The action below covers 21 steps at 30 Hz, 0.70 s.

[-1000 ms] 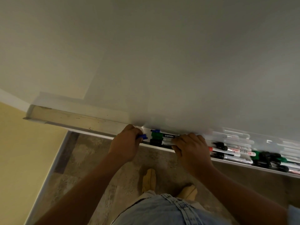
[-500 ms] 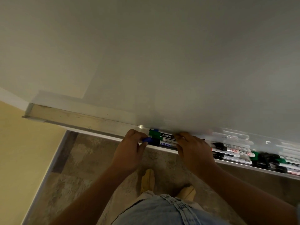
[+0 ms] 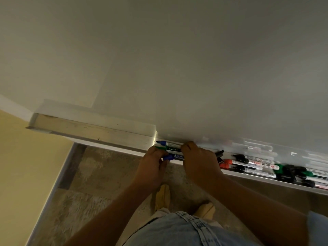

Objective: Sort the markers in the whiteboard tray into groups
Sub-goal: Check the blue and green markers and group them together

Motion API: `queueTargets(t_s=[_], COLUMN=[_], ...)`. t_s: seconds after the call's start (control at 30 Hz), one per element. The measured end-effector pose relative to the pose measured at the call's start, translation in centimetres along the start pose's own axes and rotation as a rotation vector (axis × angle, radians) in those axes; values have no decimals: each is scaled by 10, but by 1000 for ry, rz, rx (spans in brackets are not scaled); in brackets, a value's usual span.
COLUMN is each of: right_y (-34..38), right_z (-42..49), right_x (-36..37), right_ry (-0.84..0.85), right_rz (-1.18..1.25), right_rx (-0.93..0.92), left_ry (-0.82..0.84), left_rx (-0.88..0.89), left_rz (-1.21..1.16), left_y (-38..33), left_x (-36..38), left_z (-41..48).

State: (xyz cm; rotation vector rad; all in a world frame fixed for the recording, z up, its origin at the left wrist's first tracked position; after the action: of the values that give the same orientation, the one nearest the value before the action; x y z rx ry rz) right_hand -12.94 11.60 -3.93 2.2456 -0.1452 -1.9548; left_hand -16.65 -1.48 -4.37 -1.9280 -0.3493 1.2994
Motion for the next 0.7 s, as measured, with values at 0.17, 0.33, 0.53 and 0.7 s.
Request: queueTargets(t_s=[0.17,0.33,0.53,0.7], right_y=[1,6,6,0], right_z=[6,6,2,-5], right_x=[6,4,3,4], right_ry=[96,132,127,119], right_rz=[-81,-151,-125,-56], right_rx=[42,49,68,92], left_ry=[-14,-14,-15,-36], left_rx=[-2,14,18,37], left_rz=[-6,-25,-83,-134], left_y=[-3,-11,-14,-12], left_x=[3,8,13,15], left_z=[1,0,-3,-4])
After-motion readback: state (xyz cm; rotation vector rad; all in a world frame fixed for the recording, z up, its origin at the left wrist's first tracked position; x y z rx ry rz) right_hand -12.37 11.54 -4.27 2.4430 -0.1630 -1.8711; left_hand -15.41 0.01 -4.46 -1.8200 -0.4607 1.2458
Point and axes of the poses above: each hand's wrist, its own z-axis towards the middle knuckle, its own x-axis out of the palm, y = z × x, the point moved 8 cm from there along z, towards the middle knuckle, and after that the axes turned 5 degrees about -x, right-handed, at the moved point
